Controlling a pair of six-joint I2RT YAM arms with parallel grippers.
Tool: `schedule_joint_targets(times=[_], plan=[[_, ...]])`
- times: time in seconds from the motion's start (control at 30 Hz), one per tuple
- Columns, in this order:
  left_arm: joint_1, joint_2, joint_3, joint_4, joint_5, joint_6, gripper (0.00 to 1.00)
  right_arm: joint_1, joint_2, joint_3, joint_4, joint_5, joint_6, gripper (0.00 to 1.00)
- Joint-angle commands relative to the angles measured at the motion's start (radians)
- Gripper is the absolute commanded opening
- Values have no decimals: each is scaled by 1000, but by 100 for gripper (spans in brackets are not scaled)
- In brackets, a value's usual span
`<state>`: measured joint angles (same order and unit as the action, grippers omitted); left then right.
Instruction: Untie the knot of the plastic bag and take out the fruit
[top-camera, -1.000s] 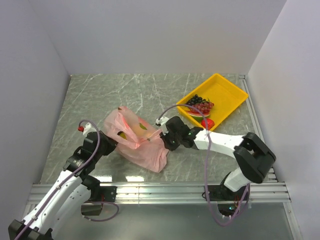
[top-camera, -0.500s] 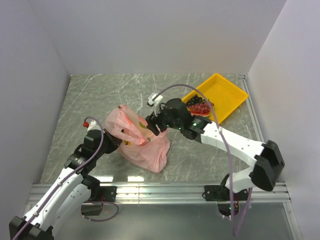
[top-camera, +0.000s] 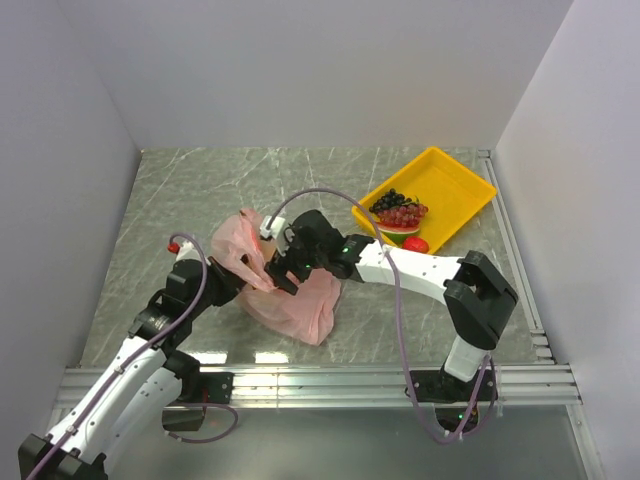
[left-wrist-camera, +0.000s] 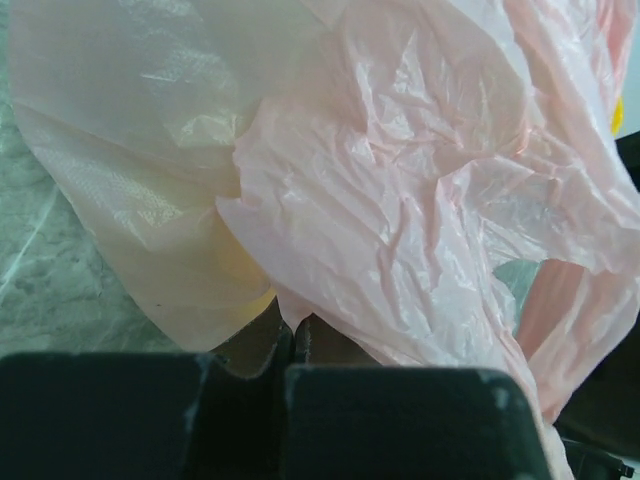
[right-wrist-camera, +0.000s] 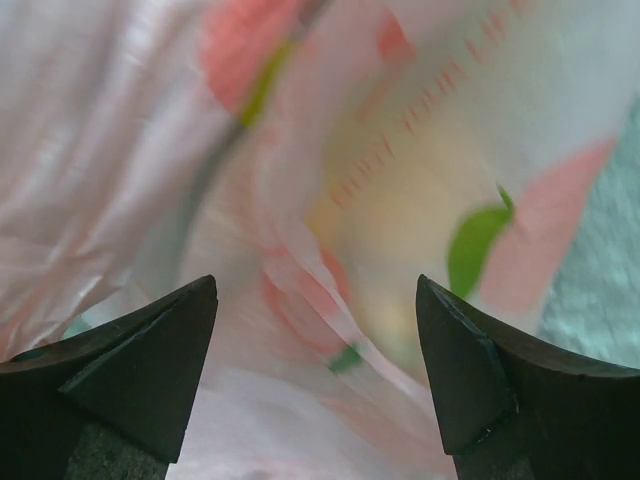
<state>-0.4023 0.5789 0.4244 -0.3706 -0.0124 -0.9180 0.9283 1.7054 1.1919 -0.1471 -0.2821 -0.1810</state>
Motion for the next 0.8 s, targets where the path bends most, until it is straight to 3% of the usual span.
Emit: schedule_joint_targets(times=[0.0, 0.13, 0.3, 0.4, 0.43, 0.5, 0.67, 0.77], plan=[[3, 9, -12, 50, 31, 7, 1, 29, 16, 75, 93, -32, 9, 87], [3, 7, -30, 62, 34, -8, 0, 41, 66, 110, 138, 44, 54, 83], [3, 1, -55, 58, 25, -30, 1, 41, 129, 113, 179, 172, 92, 67], [3, -5, -70, 45, 15, -61, 1, 34, 148, 101, 176, 204, 103, 33], [3, -5, -73, 39, 15, -70, 1, 20, 145, 89, 187, 243, 109, 13], [3, -11, -76, 0, -26, -103, 1, -11, 111, 33, 210, 285, 149, 0], [5, -50, -72, -70, -81, -143, 0, -202, 20, -26, 212, 353, 267, 0], [5, -91, -67, -100, -116, -169, 0, -264, 68, 38, 127, 360, 290, 0]])
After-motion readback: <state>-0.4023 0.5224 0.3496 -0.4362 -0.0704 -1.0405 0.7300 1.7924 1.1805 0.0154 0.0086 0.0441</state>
